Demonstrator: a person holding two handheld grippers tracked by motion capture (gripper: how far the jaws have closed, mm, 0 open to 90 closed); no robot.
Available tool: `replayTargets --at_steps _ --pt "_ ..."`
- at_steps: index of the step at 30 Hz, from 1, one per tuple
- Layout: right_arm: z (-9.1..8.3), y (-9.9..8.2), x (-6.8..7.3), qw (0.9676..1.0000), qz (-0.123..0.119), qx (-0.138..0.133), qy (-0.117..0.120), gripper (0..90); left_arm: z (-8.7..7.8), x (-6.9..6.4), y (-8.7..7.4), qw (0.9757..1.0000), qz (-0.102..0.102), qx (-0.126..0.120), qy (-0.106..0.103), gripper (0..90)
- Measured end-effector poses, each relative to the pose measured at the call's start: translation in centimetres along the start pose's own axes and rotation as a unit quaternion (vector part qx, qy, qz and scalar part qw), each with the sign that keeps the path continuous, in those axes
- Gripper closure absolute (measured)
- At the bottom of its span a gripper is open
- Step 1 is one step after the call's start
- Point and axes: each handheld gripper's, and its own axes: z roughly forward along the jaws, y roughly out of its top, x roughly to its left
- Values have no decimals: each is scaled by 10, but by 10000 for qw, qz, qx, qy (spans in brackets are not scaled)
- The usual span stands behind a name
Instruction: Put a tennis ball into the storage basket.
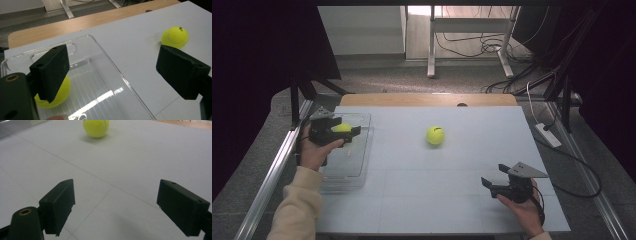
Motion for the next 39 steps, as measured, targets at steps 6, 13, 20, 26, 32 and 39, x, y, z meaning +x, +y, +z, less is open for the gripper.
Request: replayTargets --at_steps 6,13,20,26,32,39 --pt "0 -1 -1 10000 -7 26 -10 145 -5 -9 -6 9996 31 -122 -237 124" --pt "0 -1 -1 10000 4 20 -20 145 -6 -18 -12 9989 44 -198 -416 123" --pt "0 -2 -2 10000 20 11 -21 145 -11 -27 -16 9978 100 -306 -582 122" --pt "0 -2 -2 10000 12 16 -36 146 -14 -39 -18 9962 273 -424 -705 123" --pt "0 -2 -1 10000 9 14 -44 146 -12 -48 -17 9950 412 -399 -812 124" --pt "-1 -2 -2 10000 15 -3 -43 146 -5 -56 -19 9946 497 -306 -856 124"
